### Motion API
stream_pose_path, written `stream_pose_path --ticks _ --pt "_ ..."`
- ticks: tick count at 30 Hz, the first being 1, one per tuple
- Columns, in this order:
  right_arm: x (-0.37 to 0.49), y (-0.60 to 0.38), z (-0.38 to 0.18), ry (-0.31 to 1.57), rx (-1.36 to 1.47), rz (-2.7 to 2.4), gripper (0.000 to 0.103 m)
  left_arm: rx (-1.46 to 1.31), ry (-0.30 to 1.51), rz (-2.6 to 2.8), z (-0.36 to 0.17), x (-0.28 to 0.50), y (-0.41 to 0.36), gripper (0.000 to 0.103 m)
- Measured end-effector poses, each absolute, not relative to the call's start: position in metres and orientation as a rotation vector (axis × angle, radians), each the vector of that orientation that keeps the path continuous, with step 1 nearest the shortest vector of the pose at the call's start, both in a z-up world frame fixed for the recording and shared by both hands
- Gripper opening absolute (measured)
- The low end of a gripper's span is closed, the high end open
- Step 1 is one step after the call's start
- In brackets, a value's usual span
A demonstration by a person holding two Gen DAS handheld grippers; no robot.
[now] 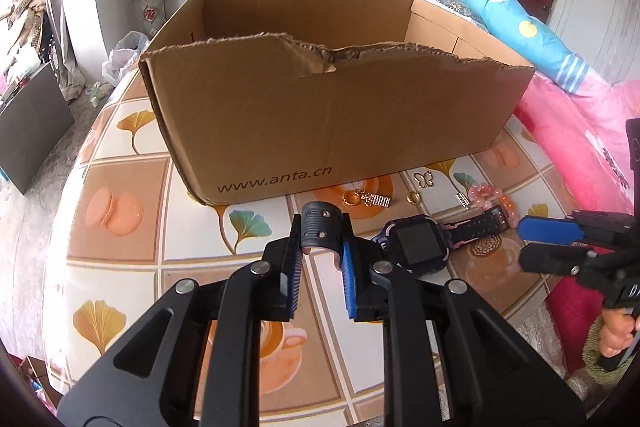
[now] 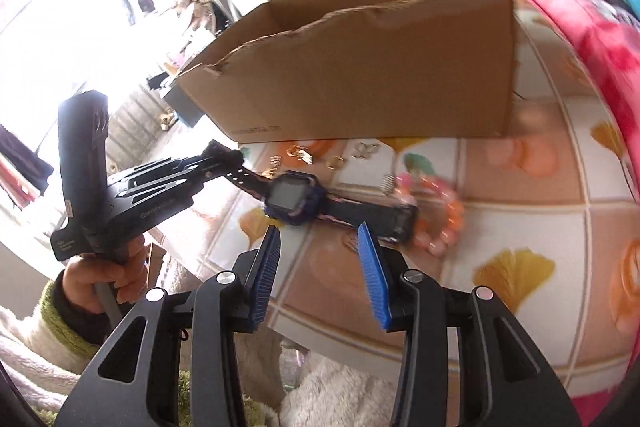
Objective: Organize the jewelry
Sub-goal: 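Lift the smartwatch with both tools and carry it over the box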
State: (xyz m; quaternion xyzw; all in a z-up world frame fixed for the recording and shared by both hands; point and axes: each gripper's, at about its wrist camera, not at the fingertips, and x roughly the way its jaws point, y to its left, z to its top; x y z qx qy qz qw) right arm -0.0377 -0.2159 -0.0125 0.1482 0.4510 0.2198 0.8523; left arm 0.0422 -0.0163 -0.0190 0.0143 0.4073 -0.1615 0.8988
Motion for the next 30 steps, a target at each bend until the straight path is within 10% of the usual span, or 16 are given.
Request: stream_pose_path --ticks 30 --pt "-0.008 -0.23 -0.022 0.98 0.398 0.338 0.019 0.037 0.838 -0.313 -0.028 0.04 -0.024 0.016"
